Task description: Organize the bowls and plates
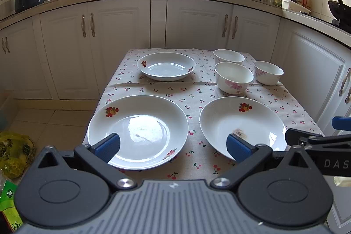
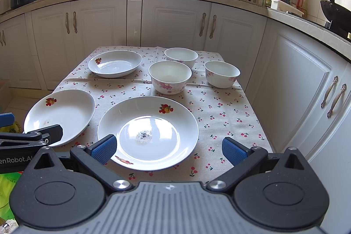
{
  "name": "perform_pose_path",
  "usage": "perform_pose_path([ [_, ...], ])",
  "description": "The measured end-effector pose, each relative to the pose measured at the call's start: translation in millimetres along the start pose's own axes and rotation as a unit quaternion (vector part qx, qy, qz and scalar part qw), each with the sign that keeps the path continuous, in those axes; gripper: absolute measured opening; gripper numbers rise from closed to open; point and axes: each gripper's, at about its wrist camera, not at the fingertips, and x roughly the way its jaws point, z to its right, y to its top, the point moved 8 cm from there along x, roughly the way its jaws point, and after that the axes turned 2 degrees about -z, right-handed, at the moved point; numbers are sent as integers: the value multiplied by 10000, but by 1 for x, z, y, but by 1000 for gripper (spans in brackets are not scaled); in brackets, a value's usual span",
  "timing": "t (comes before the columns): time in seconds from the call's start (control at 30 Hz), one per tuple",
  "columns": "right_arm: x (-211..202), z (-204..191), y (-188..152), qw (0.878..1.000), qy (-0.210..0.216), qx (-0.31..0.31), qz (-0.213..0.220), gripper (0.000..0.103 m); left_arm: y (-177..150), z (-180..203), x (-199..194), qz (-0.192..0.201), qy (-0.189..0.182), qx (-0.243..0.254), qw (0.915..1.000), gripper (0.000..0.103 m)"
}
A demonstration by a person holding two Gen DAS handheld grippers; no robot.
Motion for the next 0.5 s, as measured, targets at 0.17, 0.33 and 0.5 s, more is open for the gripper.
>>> perform_pose_path([
  [0.17,0,0,0,10000,-5,-5,-1,103,0,0,0,-3,-4,0,10000,102],
  [0.33,0,0,0,10000,-25,-18,6,103,0,0,0,-4,-2,2,10000,102],
  [0.5,0,-3,0,10000,-71,-55,9,103,0,0,0,-4,13,4,10000,102],
])
